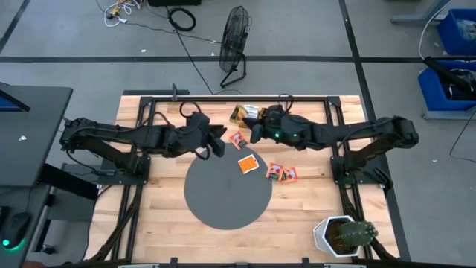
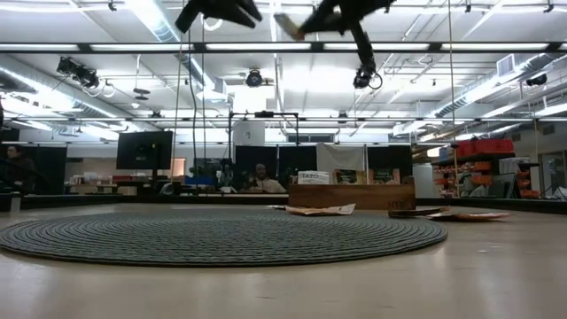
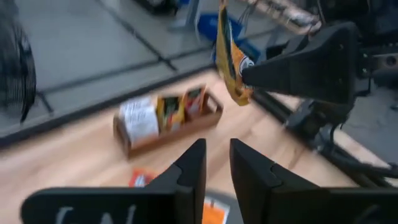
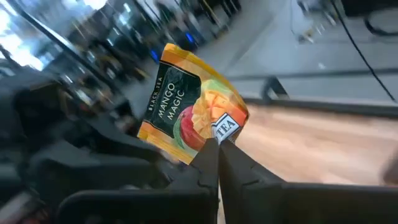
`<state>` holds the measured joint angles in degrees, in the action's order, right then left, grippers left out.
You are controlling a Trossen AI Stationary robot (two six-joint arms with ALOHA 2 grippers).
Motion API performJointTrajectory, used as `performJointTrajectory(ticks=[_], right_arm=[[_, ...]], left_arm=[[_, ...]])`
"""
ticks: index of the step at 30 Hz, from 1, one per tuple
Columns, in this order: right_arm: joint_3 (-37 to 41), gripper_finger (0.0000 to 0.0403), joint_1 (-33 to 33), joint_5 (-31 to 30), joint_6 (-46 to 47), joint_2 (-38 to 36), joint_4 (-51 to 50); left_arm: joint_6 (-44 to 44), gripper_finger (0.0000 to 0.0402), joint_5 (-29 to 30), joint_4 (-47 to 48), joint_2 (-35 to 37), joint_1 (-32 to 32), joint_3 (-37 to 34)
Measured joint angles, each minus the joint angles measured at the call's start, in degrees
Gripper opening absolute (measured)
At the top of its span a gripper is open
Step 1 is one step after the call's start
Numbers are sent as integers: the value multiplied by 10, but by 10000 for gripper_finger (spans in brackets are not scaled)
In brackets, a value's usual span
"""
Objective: Pick & Place Tea
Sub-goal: Put the yellow tea bag into the middle section of the wooden organizer
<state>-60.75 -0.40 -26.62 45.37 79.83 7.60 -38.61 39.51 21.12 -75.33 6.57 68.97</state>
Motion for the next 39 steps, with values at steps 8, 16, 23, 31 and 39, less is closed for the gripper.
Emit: performJointTrajectory(ticks=[8, 16, 23, 31, 39], right_arm=[[0, 0, 6, -24, -32, 0, 119], [0, 0, 6, -9, -41, 0, 204], [0, 0, 6, -8, -23, 0, 210], [0, 0, 6, -11, -42, 1, 240], [0, 0, 6, -14, -58, 1, 238]], left_arm=[[170, 148, 33, -139, 0, 0, 0], [314, 226, 38, -250, 0, 0, 0], [314, 243, 40, -290, 0, -18, 0], [248, 225, 3, -296, 0, -54, 0], [230, 175, -45, -309, 0, -72, 0]])
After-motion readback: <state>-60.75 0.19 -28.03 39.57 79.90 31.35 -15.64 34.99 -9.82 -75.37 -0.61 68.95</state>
